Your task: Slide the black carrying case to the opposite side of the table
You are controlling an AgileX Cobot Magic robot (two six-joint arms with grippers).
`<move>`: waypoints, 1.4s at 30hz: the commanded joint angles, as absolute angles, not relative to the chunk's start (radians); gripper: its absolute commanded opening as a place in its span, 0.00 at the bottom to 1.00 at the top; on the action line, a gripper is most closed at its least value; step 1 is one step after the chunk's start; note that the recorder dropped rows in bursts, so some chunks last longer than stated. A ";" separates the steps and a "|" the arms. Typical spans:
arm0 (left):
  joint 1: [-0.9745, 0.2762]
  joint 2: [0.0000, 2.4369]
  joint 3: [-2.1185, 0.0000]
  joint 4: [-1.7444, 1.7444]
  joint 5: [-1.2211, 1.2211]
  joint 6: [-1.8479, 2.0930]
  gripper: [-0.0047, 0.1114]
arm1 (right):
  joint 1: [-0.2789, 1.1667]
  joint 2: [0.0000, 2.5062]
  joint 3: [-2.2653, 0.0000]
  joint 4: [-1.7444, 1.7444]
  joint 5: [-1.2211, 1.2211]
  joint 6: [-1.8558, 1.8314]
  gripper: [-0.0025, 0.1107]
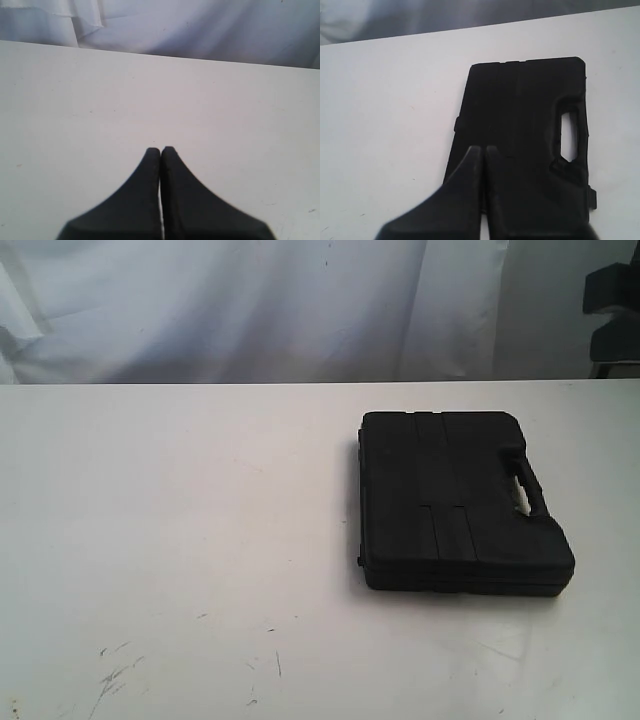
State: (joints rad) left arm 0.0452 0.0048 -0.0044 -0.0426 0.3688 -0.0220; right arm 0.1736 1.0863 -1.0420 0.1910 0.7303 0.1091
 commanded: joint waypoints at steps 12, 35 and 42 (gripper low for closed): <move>0.047 0.000 0.000 -0.042 0.357 -0.021 0.04 | 0.094 0.922 -0.984 0.092 0.697 0.097 0.02; 0.047 0.000 0.000 -0.042 0.357 -0.021 0.04 | -0.087 0.255 -0.426 0.023 0.509 0.079 0.02; 0.047 0.000 0.000 -0.042 0.357 -0.021 0.04 | -0.087 0.217 -0.277 0.023 0.357 0.079 0.02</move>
